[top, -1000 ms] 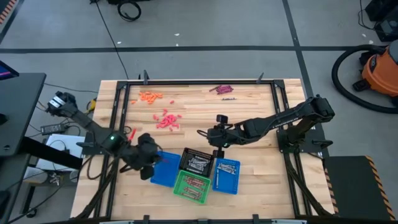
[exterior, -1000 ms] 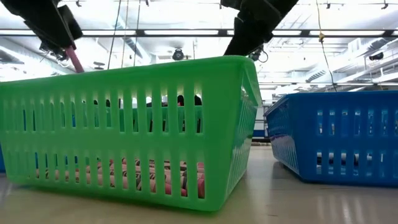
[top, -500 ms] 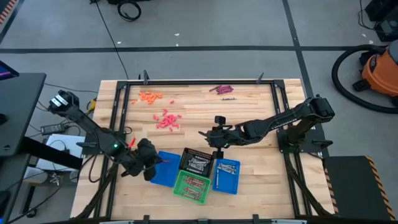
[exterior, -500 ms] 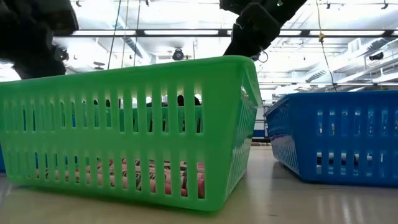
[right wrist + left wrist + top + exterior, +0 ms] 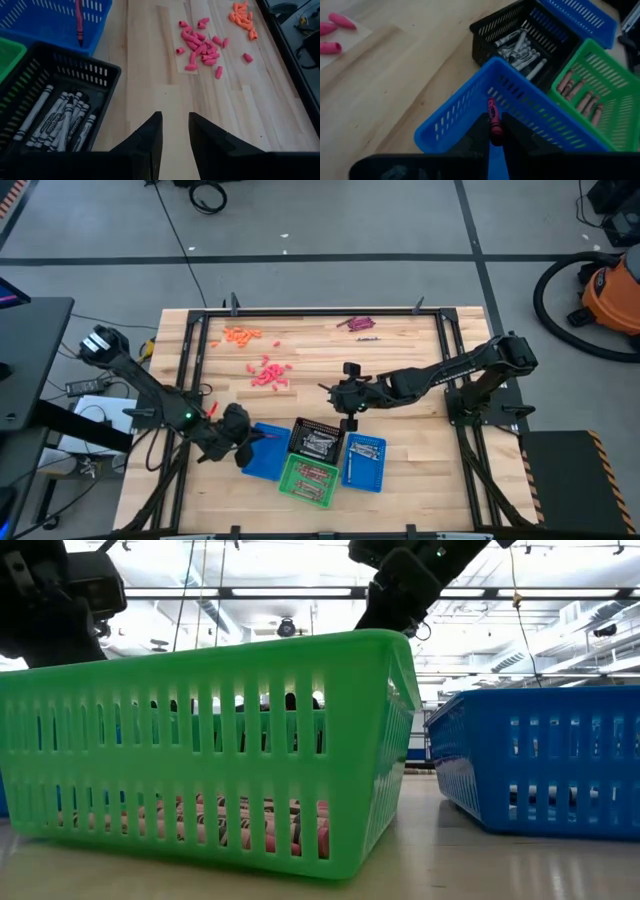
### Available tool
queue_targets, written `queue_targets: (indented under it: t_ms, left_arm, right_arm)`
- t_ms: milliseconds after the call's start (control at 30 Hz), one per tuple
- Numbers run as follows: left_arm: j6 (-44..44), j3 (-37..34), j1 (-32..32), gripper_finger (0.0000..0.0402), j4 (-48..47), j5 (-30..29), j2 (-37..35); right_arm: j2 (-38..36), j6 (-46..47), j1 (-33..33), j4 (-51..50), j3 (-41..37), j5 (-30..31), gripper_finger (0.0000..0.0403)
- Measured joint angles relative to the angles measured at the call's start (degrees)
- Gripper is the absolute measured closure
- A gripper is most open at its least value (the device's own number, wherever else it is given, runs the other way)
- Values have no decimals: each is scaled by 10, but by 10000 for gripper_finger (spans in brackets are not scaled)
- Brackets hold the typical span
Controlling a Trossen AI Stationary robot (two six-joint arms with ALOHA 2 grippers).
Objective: Sort crayons
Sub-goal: Put the dark red crayon into the left blue bin
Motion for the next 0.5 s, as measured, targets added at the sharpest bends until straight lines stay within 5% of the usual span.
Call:
queue_targets:
  t_ms: [300,500]
  left_arm:
    - [-2,0,3,358,43,0,60]
    - [-3,0,3,308,53,-9,72]
  right_arm:
    - [0,-4,0,3,0,-2,302]
    - [0,-10,0,7,0,-2,302]
